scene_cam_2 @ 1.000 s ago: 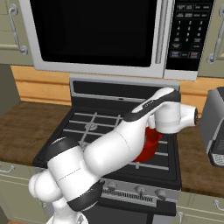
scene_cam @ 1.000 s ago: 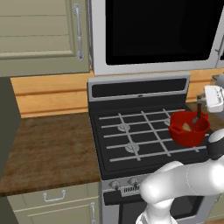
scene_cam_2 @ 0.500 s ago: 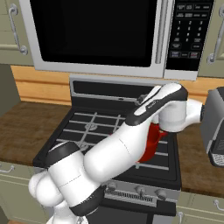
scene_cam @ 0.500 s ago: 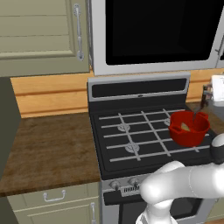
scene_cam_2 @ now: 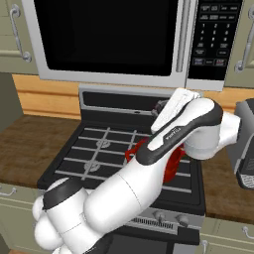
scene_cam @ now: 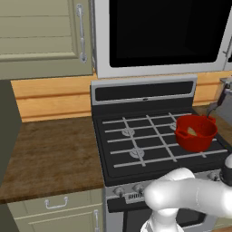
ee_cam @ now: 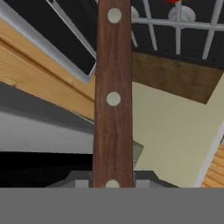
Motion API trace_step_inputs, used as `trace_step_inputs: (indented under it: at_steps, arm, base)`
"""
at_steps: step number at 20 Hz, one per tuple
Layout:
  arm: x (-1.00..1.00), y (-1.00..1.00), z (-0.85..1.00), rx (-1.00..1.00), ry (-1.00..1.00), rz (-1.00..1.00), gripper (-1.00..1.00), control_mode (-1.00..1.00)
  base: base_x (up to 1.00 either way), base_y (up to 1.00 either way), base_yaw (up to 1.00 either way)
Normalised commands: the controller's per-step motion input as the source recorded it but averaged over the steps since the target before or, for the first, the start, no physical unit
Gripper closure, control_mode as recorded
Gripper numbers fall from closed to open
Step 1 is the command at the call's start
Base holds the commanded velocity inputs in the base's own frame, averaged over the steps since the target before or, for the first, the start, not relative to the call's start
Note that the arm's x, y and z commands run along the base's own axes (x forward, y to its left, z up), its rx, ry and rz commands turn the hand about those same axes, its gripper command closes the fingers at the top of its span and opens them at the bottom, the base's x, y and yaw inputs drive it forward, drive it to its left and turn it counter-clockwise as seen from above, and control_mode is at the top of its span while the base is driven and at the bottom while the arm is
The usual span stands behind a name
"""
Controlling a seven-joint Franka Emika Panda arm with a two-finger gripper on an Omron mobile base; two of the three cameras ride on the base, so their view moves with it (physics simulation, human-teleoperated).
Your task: Put the cucumber and tomato in the pot. Retrieve the spatula and lightly stir the vegetables in the pot.
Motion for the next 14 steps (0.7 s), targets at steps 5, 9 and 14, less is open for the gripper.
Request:
trace_step_inputs:
  at_steps: [5, 9, 14]
  arm:
    - [-0.48, 0.64, 0.01, 0.15, -0.10, -0.06, 1.00, -1.00]
    - [0.32, 0.36, -0.11, -0.01, 0.05, 0.00, 1.00, -1.00]
    - [0.72, 0.01, -0.43, -0.08, 0.17, 0.00, 1.00, -1.00]
  base:
    - [0.00, 0.00, 0.00]
    - [0.00, 0.00, 0.00]
    - [0.00, 0.00, 0.00]
